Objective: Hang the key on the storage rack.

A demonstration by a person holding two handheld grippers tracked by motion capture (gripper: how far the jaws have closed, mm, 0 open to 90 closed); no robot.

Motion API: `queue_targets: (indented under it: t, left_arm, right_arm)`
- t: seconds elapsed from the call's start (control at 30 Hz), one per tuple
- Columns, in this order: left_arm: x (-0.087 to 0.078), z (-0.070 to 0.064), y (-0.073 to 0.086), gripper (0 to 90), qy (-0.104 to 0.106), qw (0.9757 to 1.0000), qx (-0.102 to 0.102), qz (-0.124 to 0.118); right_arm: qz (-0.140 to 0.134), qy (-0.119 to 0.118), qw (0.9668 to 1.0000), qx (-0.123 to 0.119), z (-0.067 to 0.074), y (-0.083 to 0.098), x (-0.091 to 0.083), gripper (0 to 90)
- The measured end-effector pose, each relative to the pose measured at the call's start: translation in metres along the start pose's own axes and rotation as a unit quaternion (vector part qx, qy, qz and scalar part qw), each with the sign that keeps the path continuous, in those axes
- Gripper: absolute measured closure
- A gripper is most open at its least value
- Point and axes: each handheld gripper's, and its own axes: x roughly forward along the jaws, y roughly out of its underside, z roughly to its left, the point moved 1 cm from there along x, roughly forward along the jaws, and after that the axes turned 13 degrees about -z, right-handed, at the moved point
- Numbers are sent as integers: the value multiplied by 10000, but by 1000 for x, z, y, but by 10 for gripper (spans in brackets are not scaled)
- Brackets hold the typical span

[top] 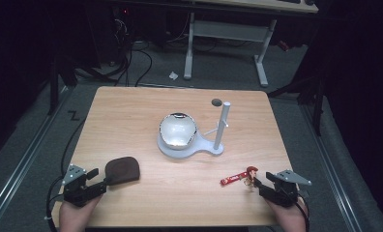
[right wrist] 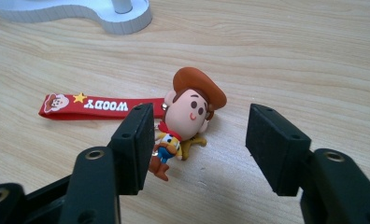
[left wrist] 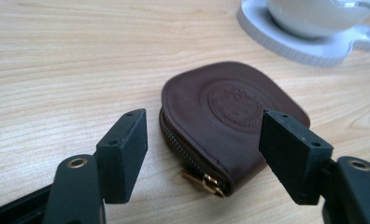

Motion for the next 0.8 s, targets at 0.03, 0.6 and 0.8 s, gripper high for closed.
queue_targets:
  t: [0.03, 0.6, 0.8]
  left_arm:
    - [0, 0, 0, 329, 0, 10000, 0, 0]
    - [3, -2, 4, 355, -7, 9995, 276, 132]
    - [3, -6, 2, 347, 124, 9992, 370, 89]
  right_arm:
    - [13, -8, 10000, 7, 0, 1, 0, 448]
    - [60, -122, 9999, -74, 2, 3, 2, 488]
    - [305, -190, 9993, -111, 6, 1, 1, 493]
